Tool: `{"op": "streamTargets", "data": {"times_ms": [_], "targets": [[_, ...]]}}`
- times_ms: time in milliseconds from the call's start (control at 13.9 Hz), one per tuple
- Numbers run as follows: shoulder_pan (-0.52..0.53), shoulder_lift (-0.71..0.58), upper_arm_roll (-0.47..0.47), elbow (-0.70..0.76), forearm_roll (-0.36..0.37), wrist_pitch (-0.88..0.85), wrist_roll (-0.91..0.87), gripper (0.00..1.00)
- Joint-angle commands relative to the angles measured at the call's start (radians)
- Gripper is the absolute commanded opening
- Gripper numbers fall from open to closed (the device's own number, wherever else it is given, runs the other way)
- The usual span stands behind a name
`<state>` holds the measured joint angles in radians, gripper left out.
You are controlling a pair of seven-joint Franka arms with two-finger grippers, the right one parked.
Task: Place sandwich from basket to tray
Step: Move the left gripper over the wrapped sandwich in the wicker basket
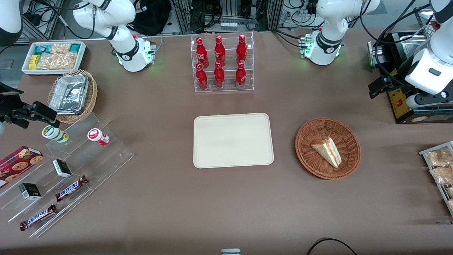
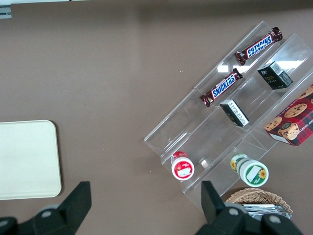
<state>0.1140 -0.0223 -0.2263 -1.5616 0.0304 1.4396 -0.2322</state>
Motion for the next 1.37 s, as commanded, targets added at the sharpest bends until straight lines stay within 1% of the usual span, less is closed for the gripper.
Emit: {"op": "streamTargets", "data": {"times_ms": [0,216,432,504,648,864,936,1008,1152,1296], "targets": [[-0.001,-0.004,0.01,0.017,-0.01,-0.002,0.02,1.0],[0.003,0.011,0.01,0.002,-0.001,-0.005,0.019,1.0],[0.003,0.091,0.01,-0.027,0.005,0.024,0.017,1.0],[0.003,0.11,0.01,-0.055,0.005,0.068,0.008,1.0],[0.003,0.111,0.01,-0.18,0.003,0.233,-0.016,1.0],[0.001,0.105,0.01,-0.357,0.003,0.468,-0.166,1.0],[0.001,0.114,0.009,-0.383,-0.012,0.507,-0.27,1.0],[0.001,0.12,0.009,-0.406,-0.012,0.533,-0.348,1.0],[-0.004,0.116,0.007,-0.483,-0.013,0.632,-0.421,1.0],[-0.008,0.128,0.002,-0.518,-0.013,0.701,-0.508,1.0]]}}
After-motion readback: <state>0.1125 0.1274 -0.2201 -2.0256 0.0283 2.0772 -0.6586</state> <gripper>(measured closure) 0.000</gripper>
